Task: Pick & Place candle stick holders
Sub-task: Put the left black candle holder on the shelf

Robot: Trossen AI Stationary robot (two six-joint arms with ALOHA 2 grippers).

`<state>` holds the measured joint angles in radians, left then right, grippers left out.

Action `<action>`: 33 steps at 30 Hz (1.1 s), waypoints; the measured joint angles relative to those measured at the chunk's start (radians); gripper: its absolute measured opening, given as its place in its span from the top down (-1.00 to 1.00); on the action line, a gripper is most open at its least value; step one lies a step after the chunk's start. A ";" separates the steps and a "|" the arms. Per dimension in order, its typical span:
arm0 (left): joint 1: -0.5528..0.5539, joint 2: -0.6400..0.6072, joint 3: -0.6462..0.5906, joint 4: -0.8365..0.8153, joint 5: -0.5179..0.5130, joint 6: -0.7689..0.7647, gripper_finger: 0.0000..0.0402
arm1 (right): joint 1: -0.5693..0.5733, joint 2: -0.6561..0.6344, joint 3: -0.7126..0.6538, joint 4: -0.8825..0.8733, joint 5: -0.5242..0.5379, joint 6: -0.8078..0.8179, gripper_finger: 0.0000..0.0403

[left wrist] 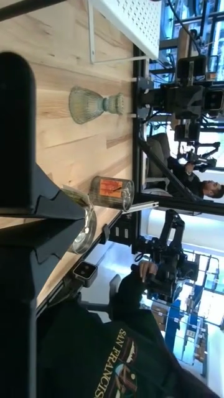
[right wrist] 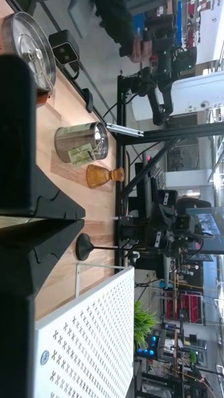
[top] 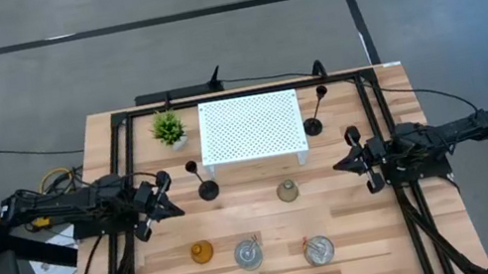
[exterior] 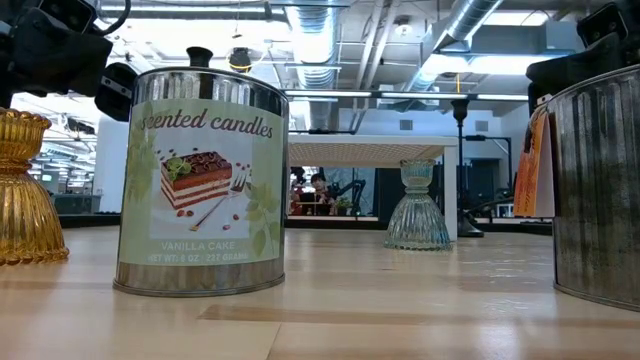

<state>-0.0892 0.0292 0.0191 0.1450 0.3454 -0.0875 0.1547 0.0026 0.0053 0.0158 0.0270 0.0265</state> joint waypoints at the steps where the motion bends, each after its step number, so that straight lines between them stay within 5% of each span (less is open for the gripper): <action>1: 0.000 0.000 0.000 0.002 0.000 0.000 0.97 | 0.000 0.000 0.000 0.000 0.000 0.000 1.00; 13: 0.000 0.007 0.000 0.012 -0.019 0.004 0.97 | -0.001 0.000 0.000 0.000 0.000 0.000 1.00; 25: 0.000 0.243 0.000 0.034 -0.397 0.000 0.97 | 0.000 0.000 0.000 0.000 0.003 0.000 1.00; 33: 0.000 0.345 0.000 0.126 -0.420 0.004 0.95 | 0.000 0.000 0.000 0.001 0.003 0.000 1.00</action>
<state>-0.0891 0.3738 0.0193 0.2711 -0.0746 -0.0837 0.1543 0.0027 0.0055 0.0164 0.0303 0.0265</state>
